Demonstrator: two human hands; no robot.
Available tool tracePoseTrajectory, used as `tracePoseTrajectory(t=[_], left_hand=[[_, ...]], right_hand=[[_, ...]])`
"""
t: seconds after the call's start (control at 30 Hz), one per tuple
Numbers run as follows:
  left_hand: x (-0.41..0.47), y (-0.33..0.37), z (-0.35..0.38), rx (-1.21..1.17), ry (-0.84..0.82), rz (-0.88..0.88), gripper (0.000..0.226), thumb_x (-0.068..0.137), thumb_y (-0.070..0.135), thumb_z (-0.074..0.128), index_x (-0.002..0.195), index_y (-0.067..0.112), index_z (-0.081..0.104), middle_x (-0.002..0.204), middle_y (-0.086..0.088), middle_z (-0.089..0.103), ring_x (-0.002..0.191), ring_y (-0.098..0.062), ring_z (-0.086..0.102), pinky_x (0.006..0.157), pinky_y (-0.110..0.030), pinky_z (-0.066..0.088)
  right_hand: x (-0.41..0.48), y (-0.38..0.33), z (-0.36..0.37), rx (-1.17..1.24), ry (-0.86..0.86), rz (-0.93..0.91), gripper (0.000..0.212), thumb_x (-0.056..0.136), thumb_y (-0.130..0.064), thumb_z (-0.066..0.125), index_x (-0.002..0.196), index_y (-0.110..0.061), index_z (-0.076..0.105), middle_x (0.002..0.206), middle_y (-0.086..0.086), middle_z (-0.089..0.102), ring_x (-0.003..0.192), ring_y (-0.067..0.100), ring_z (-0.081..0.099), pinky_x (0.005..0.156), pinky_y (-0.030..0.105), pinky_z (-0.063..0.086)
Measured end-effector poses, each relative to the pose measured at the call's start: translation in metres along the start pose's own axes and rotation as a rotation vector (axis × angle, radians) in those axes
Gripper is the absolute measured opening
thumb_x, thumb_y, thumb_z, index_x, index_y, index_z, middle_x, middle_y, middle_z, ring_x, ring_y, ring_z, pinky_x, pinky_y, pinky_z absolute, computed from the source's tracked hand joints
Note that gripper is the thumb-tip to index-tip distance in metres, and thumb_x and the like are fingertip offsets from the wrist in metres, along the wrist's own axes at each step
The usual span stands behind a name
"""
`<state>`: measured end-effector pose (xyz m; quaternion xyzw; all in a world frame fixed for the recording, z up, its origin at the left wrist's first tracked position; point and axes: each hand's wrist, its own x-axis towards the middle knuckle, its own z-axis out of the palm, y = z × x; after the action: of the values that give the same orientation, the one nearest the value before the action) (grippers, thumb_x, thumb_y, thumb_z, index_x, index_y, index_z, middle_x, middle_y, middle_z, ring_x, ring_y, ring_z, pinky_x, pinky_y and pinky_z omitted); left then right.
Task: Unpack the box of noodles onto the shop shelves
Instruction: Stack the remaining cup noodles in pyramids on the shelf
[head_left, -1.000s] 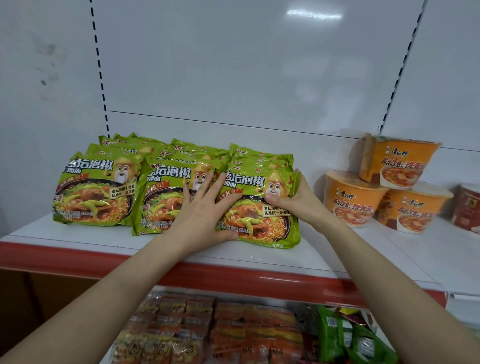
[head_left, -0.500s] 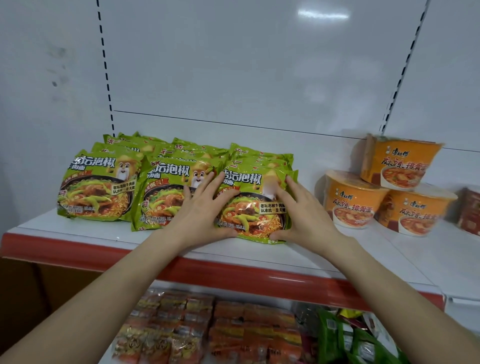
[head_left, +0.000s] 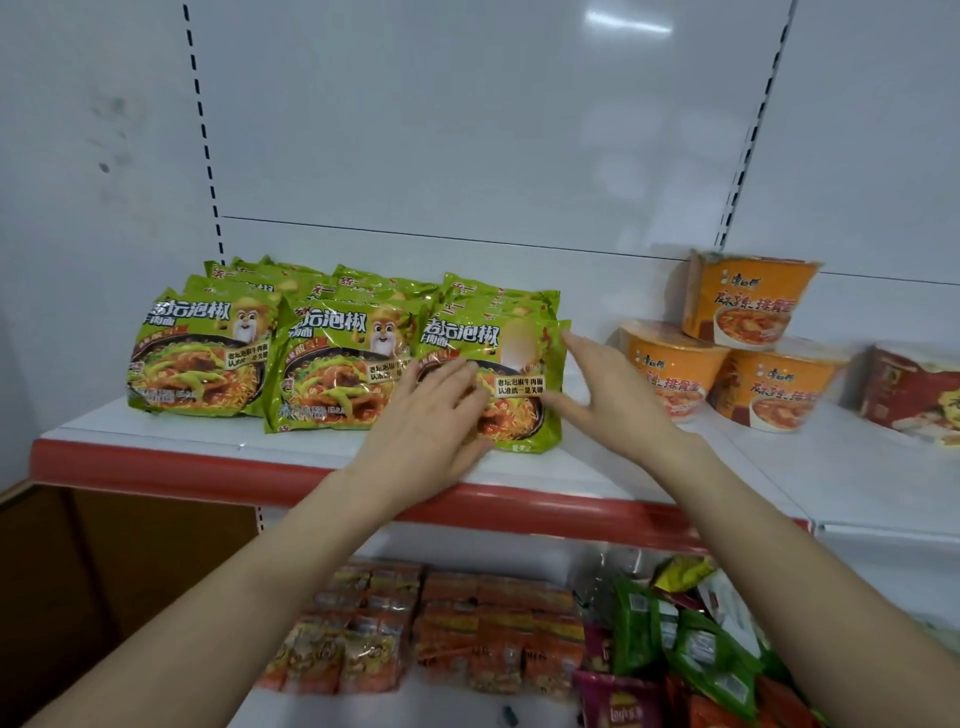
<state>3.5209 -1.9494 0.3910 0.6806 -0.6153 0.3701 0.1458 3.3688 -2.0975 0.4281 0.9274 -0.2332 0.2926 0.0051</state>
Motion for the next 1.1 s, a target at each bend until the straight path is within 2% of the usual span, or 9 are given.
tracePoseTrajectory(t=[0.07,0.17,0.23,0.33,0.5,0.7,0.83,0.93,1.1], left_hand=[[-0.005,0.014,-0.009,-0.037,0.050,0.090,0.049,0.077,0.044,0.038,0.092,0.010,0.071,0.099,-0.009,0.070,0.096,-0.026,0.067,0.088,-0.045,0.050],[-0.013,0.036,-0.020,-0.097,0.019,0.152,0.045,0.079,0.041,0.039,0.082,0.009,0.071,0.081,-0.004,0.071,0.075,-0.024,0.067,0.078,-0.034,0.047],[-0.017,0.052,-0.024,-0.160,-0.016,0.174,0.044,0.080,0.040,0.038,0.077,0.009,0.069,0.071,-0.003,0.068,0.065,-0.024,0.064,0.062,-0.029,0.051],[-0.014,0.081,-0.026,-0.227,-0.020,0.211,0.044,0.082,0.040,0.036,0.065,0.011,0.064,0.058,-0.001,0.061,0.055,-0.022,0.058,0.053,-0.027,0.048],[-0.001,0.125,-0.031,-0.252,-0.002,0.228,0.042,0.082,0.042,0.036,0.063,0.014,0.062,0.056,0.001,0.060,0.055,-0.020,0.058,0.050,-0.026,0.046],[0.041,0.169,-0.016,-0.211,0.006,0.193,0.047,0.080,0.044,0.036,0.069,0.010,0.067,0.061,-0.002,0.065,0.058,-0.023,0.063,0.048,-0.026,0.051],[0.077,0.200,-0.001,-0.195,-0.040,0.123,0.049,0.079,0.044,0.036,0.070,0.009,0.069,0.063,-0.005,0.068,0.059,-0.025,0.065,0.046,-0.030,0.052],[0.095,0.209,0.006,-0.234,-0.087,0.068,0.053,0.080,0.045,0.034,0.075,0.006,0.070,0.070,-0.010,0.069,0.064,-0.030,0.065,0.051,-0.036,0.054],[0.107,0.208,0.016,-0.180,-0.082,-0.014,0.051,0.080,0.044,0.037,0.076,0.005,0.069,0.068,-0.009,0.069,0.060,-0.029,0.065,0.049,-0.034,0.054]], right_hand=[[-0.011,0.003,-0.007,-0.016,0.032,0.067,0.058,0.090,-0.033,0.056,0.138,-0.008,0.038,0.134,0.013,0.050,0.123,0.029,0.046,0.098,0.038,0.039],[-0.039,0.011,-0.018,-0.042,0.009,0.150,0.041,0.091,-0.031,0.053,0.122,-0.005,0.053,0.121,0.012,0.060,0.113,0.029,0.053,0.088,0.035,0.041],[-0.063,0.018,-0.031,-0.062,0.002,0.194,0.038,0.091,-0.030,0.053,0.121,-0.007,0.055,0.121,0.011,0.060,0.114,0.029,0.053,0.089,0.036,0.043],[-0.096,0.029,-0.052,-0.093,0.008,0.276,0.041,0.092,-0.029,0.052,0.127,-0.008,0.051,0.129,0.010,0.057,0.118,0.027,0.051,0.092,0.038,0.043],[-0.133,0.061,-0.079,-0.129,-0.013,0.383,0.045,0.094,-0.032,0.049,0.133,-0.010,0.046,0.136,0.007,0.052,0.124,0.025,0.048,0.097,0.036,0.039],[-0.143,0.115,-0.106,-0.135,0.028,0.390,0.041,0.093,-0.029,0.049,0.129,-0.009,0.050,0.131,0.009,0.055,0.122,0.026,0.049,0.096,0.036,0.041],[-0.134,0.167,-0.118,-0.143,0.024,0.359,0.038,0.093,-0.029,0.049,0.123,-0.006,0.053,0.126,0.012,0.059,0.117,0.029,0.052,0.092,0.039,0.044],[-0.121,0.191,-0.121,-0.113,-0.006,0.325,0.037,0.093,-0.029,0.049,0.122,-0.006,0.055,0.125,0.012,0.059,0.115,0.029,0.053,0.091,0.041,0.045],[-0.097,0.208,-0.114,-0.054,-0.019,0.246,0.040,0.093,-0.027,0.050,0.127,-0.008,0.052,0.130,0.011,0.057,0.117,0.029,0.053,0.090,0.037,0.042]])
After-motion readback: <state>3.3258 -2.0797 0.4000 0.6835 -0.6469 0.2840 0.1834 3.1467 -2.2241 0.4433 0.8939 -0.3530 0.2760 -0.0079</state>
